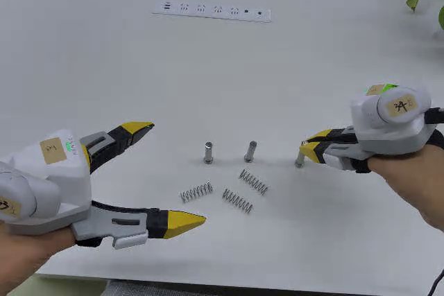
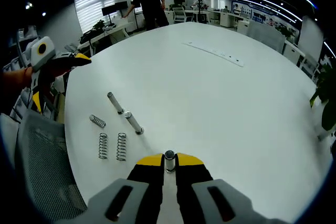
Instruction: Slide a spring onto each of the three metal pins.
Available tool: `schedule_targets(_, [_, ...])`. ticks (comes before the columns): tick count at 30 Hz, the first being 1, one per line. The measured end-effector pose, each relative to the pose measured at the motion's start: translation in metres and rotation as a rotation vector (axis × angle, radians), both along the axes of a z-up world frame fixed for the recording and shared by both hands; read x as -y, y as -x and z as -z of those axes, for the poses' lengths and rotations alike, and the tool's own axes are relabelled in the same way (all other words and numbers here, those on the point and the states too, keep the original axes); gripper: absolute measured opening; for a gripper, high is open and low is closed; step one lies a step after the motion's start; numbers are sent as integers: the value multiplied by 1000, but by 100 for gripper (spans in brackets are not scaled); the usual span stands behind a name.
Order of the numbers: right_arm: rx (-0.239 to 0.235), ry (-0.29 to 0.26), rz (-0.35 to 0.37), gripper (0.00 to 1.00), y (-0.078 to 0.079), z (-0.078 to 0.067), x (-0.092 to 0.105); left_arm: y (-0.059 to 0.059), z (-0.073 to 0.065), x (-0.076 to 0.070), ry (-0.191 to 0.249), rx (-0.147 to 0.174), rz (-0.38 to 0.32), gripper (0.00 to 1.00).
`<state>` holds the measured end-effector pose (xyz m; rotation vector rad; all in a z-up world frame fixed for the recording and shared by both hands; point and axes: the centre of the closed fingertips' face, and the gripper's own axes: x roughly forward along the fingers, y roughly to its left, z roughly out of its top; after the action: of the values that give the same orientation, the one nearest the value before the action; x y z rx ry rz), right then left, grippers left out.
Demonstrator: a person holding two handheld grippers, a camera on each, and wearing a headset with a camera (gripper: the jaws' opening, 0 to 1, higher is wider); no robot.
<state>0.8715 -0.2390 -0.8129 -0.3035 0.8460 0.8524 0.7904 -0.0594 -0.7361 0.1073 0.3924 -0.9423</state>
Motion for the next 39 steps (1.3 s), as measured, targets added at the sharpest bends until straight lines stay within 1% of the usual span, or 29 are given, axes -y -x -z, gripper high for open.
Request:
schedule_targets(16, [9,-11,5,9,4,3,5,0,-1,2,-1,-1,5,99])
schedule_targets(20, [9,-14,7,9,5,3,4,-1,0,0,-1,1,5,99])
schedule_targets(30, [6,-17,9,9,7,2,7,0,-2,4,-2,2,8,99])
schedule_targets(36, [5,-19,13,9,8,1,7,-2,4,-3,-2,1,11,99])
schedule_targets(39, [1,-18,12,9,8,2,6,-1,4,-3,-1,0,11,98])
